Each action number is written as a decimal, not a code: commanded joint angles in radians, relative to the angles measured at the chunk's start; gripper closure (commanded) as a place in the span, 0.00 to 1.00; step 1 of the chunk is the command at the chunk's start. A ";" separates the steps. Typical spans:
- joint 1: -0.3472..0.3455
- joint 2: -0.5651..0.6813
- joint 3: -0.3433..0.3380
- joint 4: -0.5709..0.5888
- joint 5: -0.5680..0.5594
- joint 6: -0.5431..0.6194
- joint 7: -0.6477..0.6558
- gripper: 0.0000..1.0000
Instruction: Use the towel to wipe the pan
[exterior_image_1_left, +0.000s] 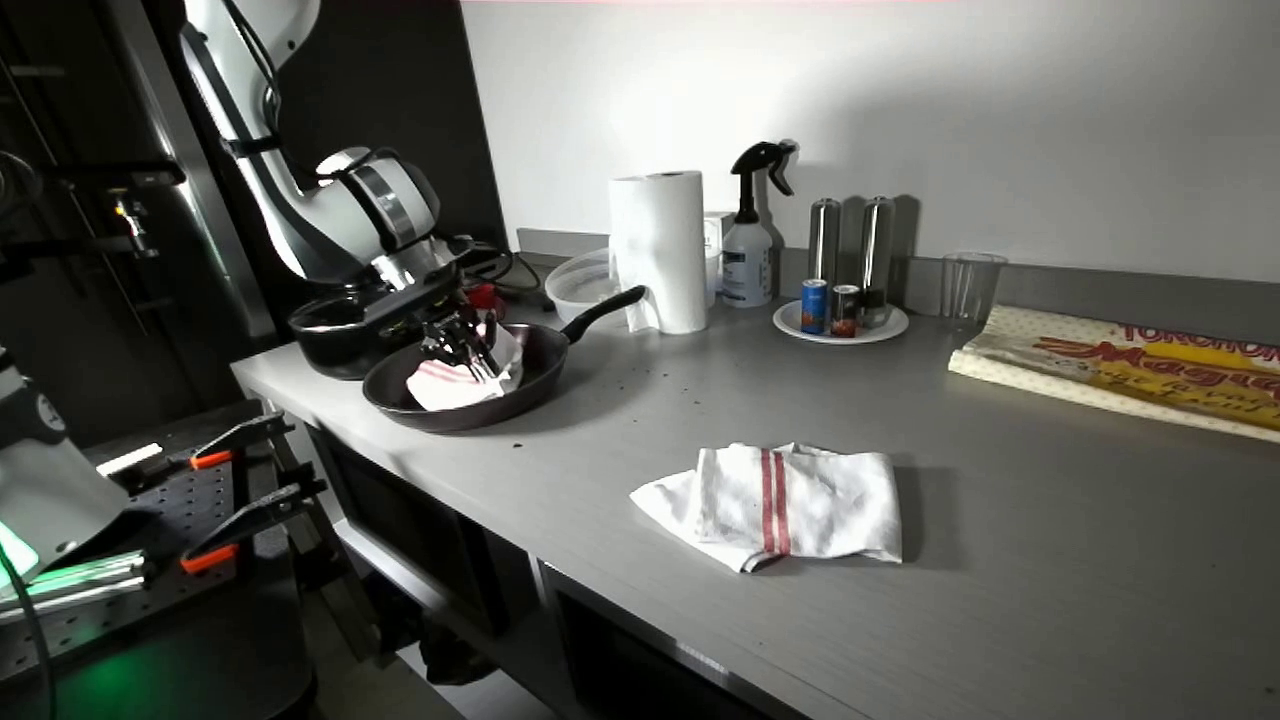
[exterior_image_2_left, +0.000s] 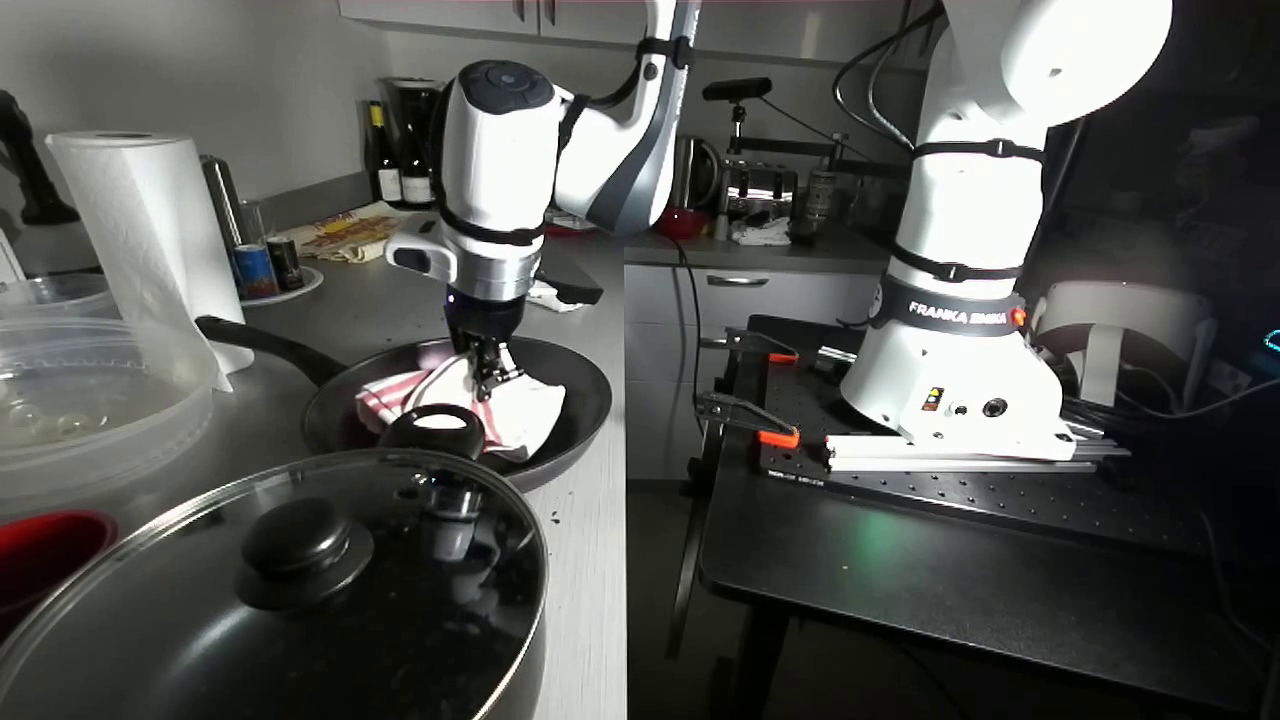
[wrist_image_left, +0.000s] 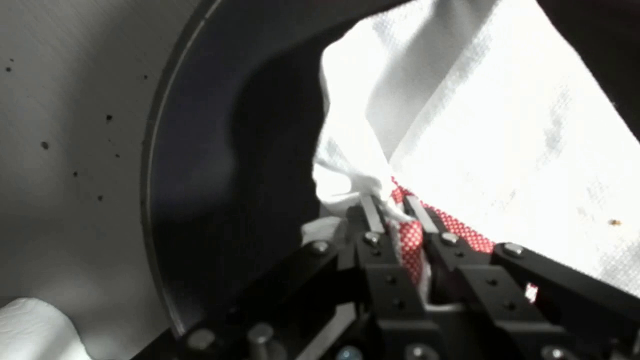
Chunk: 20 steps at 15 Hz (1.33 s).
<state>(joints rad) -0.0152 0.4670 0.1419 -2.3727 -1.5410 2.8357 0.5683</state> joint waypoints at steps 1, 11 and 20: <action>-0.031 -0.115 -0.003 -0.070 -0.017 0.070 0.055 0.96; -0.180 -0.346 -0.047 -0.182 0.201 0.151 -0.052 0.96; -0.327 -0.295 -0.056 -0.167 0.773 0.162 -0.452 0.96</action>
<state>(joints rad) -0.2831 0.1542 0.0441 -2.5391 -0.9471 2.9903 0.2549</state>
